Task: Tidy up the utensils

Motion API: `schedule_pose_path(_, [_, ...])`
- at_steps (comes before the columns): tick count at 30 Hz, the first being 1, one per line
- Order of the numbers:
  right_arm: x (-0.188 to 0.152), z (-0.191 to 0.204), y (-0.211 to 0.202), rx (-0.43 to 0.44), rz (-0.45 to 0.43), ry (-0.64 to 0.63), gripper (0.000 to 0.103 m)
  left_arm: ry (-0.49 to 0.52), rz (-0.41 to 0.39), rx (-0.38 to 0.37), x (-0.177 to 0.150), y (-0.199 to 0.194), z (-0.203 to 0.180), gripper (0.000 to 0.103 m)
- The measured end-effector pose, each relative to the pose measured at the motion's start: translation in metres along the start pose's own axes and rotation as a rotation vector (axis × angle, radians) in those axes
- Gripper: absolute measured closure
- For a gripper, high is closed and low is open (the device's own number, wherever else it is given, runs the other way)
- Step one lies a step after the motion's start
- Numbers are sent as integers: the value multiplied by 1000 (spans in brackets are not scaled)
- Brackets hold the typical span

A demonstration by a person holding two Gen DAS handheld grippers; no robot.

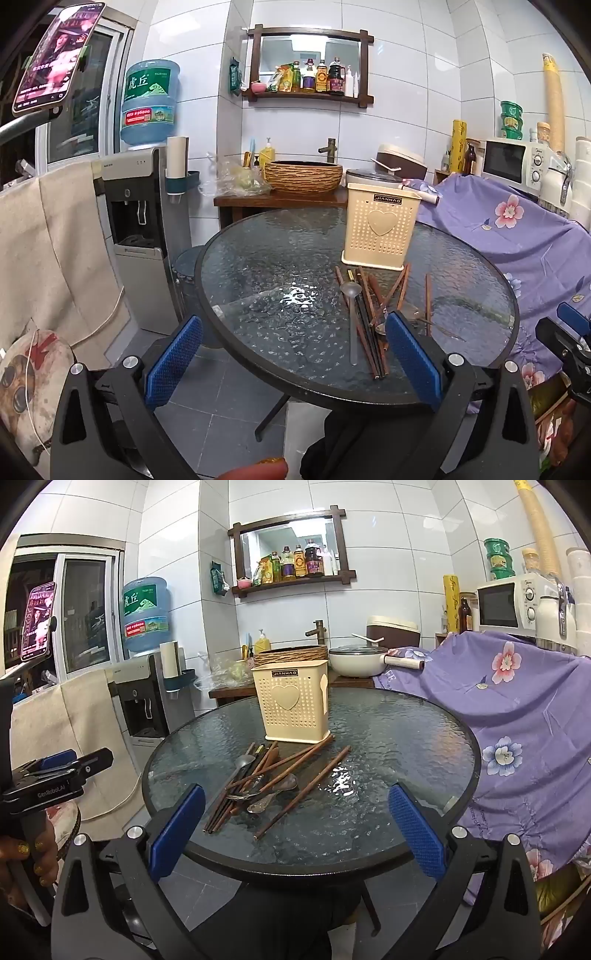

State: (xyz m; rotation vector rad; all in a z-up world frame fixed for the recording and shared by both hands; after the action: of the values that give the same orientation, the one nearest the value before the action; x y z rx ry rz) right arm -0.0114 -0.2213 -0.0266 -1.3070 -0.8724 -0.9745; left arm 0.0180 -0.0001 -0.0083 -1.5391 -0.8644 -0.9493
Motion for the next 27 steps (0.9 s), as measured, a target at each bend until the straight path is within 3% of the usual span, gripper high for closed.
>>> schedule_pose_path(27, [-2,1,-1,0,-7,-2,5,2,-2,3,0,0,0,6])
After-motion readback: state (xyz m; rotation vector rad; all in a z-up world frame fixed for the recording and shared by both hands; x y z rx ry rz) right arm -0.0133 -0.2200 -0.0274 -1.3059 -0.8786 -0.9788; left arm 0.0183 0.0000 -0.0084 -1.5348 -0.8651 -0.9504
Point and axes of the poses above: each gripper's, at about its wrist camera, not at the fingertips, and y roughly the way its jaws point, z to its left, x to its top, the point moved 2 cm from there along y, roughly the way its jaws point, and after that the axes turned 9 degrees about -x, right-handed, at the moved point
